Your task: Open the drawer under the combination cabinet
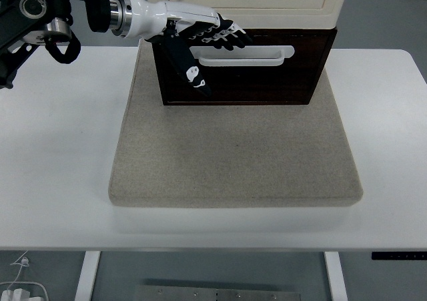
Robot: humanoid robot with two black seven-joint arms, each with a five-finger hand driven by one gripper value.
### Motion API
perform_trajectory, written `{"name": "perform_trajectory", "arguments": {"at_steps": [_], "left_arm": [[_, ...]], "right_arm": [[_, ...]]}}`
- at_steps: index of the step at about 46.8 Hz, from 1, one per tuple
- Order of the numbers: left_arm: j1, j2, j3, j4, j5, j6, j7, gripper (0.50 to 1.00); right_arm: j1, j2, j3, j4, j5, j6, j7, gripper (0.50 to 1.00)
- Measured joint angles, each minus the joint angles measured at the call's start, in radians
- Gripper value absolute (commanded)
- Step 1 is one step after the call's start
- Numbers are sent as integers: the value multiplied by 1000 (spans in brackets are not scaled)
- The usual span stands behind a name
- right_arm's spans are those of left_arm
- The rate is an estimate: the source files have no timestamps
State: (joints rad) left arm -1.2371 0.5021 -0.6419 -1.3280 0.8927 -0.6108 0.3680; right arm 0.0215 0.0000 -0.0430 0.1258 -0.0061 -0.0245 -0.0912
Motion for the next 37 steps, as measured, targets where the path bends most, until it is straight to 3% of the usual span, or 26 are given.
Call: {"name": "perform_trajectory", "arguments": {"at_steps": [37], "left_arm": [[-26,-69,10,116,21,25,34,1000]], "right_arm": [[0,0,0,0,0,0,0,928]]}}
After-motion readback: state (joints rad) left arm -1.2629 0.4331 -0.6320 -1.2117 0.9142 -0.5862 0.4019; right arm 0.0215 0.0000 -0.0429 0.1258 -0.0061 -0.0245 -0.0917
